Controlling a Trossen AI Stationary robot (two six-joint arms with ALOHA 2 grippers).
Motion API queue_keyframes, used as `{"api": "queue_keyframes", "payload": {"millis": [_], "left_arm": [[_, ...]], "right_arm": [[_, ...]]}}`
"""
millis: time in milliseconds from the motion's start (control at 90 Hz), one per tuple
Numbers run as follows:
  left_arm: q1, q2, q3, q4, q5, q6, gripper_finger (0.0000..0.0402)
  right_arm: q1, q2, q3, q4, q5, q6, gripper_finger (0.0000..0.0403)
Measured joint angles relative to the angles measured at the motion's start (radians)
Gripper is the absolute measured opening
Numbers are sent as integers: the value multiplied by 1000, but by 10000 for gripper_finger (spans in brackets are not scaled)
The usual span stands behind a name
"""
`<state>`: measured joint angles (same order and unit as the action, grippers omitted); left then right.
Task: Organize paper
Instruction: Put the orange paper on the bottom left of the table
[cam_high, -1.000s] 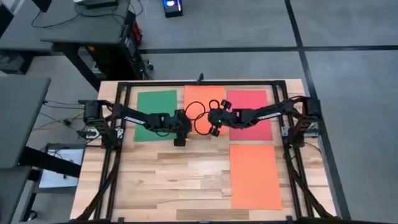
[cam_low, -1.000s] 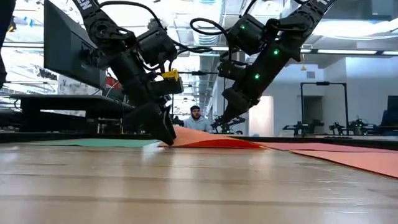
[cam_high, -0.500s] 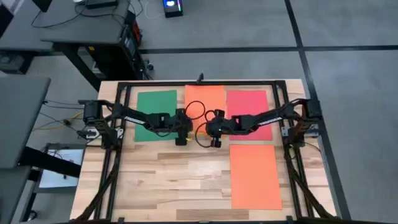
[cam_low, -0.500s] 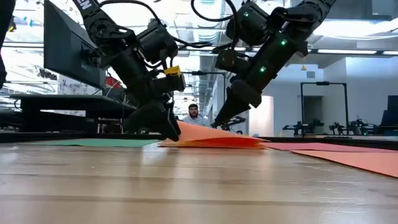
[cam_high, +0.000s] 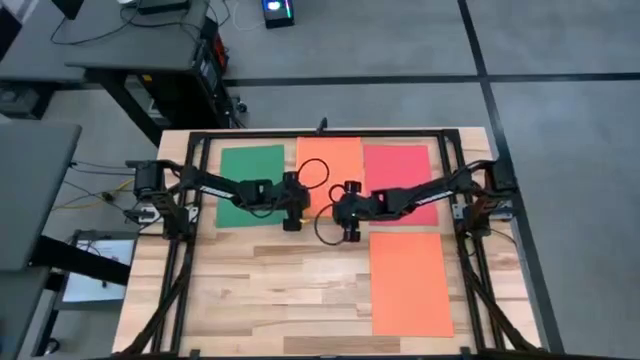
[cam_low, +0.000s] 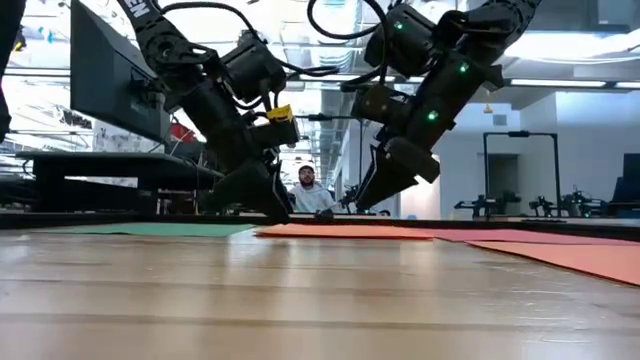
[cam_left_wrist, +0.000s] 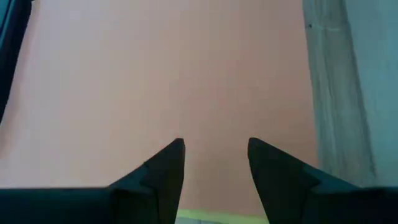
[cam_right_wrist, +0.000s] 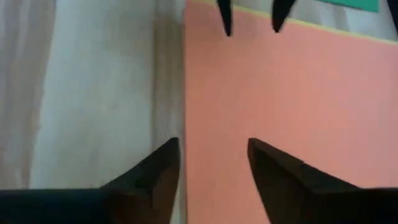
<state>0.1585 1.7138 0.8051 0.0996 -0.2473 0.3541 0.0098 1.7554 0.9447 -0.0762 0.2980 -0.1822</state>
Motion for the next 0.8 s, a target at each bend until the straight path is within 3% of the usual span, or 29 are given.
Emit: {"api": "queue_keyframes", "payload": {"millis": [144,322,800], "left_arm": [[-4,0,0,-4,63,0,160],[-21,0,22,-32,171,-2,160],[-35,5,35,-86,190,4,160]], "right_arm": [[5,0,0,9,22,-2,243],[-13,0,0,9,26,-2,249],[-18,0,0,29,26,9,249]]}}
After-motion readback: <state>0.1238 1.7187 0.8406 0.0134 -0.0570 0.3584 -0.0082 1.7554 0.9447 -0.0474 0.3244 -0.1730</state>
